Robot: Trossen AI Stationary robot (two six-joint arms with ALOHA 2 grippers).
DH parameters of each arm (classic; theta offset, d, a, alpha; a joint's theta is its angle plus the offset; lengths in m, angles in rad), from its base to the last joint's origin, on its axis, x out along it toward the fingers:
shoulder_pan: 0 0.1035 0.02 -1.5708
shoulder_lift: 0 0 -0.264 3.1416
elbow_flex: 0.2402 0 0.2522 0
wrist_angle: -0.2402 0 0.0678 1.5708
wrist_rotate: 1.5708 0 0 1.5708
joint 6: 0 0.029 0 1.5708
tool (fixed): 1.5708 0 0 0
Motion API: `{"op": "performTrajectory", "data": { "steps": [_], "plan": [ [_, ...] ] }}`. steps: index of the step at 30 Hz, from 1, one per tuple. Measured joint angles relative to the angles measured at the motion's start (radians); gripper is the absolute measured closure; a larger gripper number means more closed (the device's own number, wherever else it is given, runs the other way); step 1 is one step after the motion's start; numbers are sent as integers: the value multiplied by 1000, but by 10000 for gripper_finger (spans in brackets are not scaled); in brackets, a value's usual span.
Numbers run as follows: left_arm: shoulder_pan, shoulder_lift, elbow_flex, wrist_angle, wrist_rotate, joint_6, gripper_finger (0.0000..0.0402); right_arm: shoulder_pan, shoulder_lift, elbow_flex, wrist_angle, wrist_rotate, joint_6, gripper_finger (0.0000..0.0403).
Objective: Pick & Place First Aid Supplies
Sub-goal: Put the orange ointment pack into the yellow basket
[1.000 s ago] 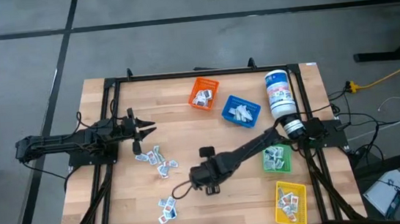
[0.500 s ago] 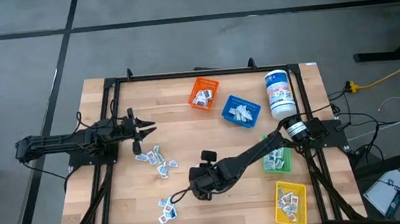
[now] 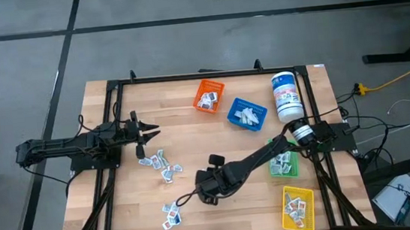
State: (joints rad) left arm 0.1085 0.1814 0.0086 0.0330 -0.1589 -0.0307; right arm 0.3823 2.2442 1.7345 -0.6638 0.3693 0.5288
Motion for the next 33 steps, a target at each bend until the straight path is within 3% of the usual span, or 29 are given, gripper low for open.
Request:
{"op": "performTrajectory", "data": {
  "steps": [9,16,19,33],
  "plan": [
    [0,0,0,0,0,0,309,-11,-5,-67,77,-30,1,311],
    [0,0,0,0,0,0,310,-11,-5,-67,73,-33,-77,371],
    [0,0,0,0,0,0,309,-11,-8,-68,52,-33,-120,396],
    [0,0,0,0,0,0,311,-16,-162,-73,-214,-24,-176,400]
  ]
}}
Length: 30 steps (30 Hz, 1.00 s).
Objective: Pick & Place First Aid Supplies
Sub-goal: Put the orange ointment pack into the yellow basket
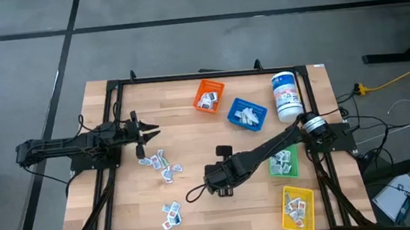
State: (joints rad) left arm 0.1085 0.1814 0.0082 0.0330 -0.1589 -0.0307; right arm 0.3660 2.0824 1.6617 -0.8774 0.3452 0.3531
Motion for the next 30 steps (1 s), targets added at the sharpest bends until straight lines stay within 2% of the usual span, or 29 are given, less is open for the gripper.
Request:
{"op": "performTrajectory", "data": {
  "steps": [12,16,24,30],
  "plan": [
    [0,0,0,0,0,0,311,-2,-91,1,-111,-15,5,400],
    [0,0,0,0,0,0,309,-2,-110,1,-116,-67,7,401],
    [0,0,0,0,0,0,310,5,-233,2,-127,-173,41,401],
    [0,0,0,0,0,0,310,38,-290,3,-242,-233,97,401]
  ]
}}
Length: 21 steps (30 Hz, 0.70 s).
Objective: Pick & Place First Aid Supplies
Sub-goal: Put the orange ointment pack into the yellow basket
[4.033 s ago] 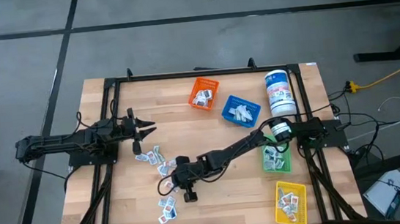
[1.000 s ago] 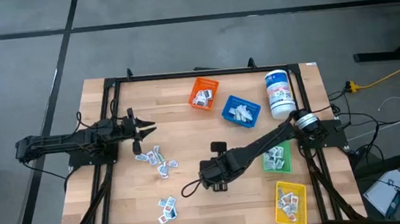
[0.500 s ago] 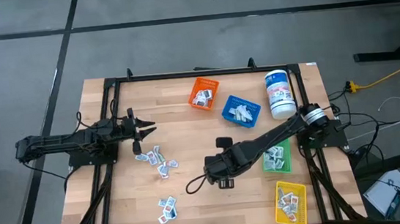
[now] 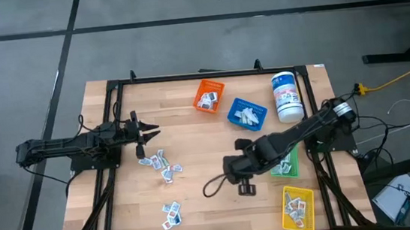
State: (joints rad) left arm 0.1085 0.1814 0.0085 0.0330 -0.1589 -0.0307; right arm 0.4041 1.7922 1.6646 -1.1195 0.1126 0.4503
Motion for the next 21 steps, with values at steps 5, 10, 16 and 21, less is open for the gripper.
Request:
{"op": "performTrajectory", "data": {
  "steps": [5,10,16,21],
  "plan": [
    [0,0,0,0,0,0,310,61,-10,-1,-105,-38,146,401],
    [0,0,0,0,0,0,309,142,-11,-1,-198,-41,279,401],
    [0,0,0,0,0,0,309,227,-11,-1,-226,-114,444,400],
    [0,0,0,0,0,0,310,285,-11,-1,-251,-198,602,400]
  ]
}}
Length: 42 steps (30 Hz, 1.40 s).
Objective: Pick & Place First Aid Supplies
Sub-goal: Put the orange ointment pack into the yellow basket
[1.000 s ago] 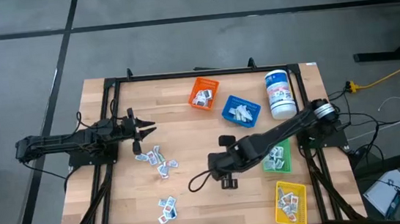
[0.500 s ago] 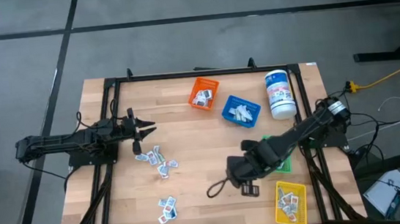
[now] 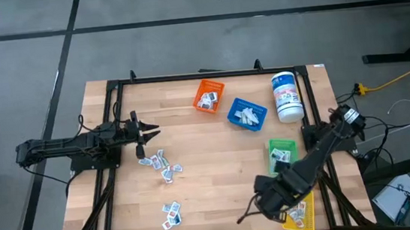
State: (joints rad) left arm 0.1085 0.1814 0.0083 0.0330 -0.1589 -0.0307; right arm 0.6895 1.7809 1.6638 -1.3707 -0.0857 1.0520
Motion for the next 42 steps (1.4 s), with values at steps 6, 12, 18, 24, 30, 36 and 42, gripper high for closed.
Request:
{"op": "performTrajectory", "data": {
  "steps": [6,12,18,24,30,36,42],
  "plan": [
    [0,0,0,0,0,0,309,61,0,0,-56,-102,223,400],
    [0,0,0,0,0,0,311,103,10,-5,-76,-200,419,400],
    [0,0,0,0,0,0,309,121,10,-110,26,-344,441,400],
    [0,0,0,0,0,0,311,126,9,-213,256,-413,403,388],
    [0,0,0,0,0,0,309,127,8,-230,271,-399,354,353],
    [0,0,0,0,0,0,310,120,8,-230,243,-371,351,314],
    [0,0,0,0,0,0,310,91,8,-230,235,-329,298,298]
  ]
}}
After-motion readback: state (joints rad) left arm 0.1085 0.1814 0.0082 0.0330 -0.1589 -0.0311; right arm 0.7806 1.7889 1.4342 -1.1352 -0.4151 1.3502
